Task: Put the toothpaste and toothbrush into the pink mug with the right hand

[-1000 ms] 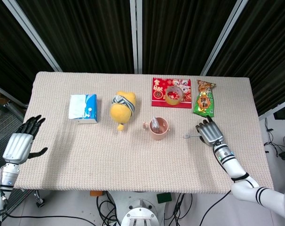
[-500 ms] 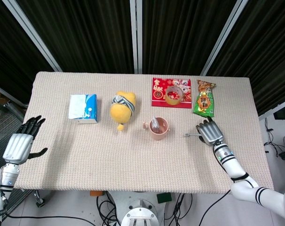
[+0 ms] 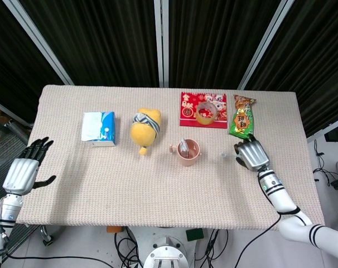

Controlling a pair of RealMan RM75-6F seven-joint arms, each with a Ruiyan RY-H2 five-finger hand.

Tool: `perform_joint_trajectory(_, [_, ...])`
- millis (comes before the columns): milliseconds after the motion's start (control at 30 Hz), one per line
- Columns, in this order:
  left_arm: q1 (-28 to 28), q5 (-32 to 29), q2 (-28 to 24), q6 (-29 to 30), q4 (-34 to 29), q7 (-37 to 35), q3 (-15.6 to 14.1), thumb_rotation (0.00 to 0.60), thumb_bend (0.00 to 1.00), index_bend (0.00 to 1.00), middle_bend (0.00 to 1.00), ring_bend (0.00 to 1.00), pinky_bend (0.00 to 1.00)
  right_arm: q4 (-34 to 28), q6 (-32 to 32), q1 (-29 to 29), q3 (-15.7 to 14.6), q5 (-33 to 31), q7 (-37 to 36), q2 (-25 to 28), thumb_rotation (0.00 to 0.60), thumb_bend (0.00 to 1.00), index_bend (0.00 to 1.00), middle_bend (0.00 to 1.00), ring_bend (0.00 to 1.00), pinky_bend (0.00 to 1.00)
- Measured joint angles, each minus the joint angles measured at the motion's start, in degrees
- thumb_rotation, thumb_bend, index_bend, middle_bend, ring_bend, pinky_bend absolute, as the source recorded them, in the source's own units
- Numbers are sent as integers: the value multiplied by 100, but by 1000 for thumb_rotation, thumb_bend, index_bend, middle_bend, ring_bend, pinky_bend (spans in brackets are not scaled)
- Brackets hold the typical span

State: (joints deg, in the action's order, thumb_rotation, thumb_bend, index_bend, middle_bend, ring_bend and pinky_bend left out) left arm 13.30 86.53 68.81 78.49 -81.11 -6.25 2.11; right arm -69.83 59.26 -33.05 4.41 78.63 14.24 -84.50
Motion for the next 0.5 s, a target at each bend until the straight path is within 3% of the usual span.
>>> perform_joint_trajectory(333, [33,44,20,-10,-76,76,0,600,149,41,29,45,183,-1551,846,65,507,314,-307,922,600,796,662,556,363,247])
perform_joint_trajectory(500, [32,50,-22,12,-133,114,6,600,149,41,29,45,183,-2052,1031,-58,894,350,-715,1021,600,790,672,565,369,257])
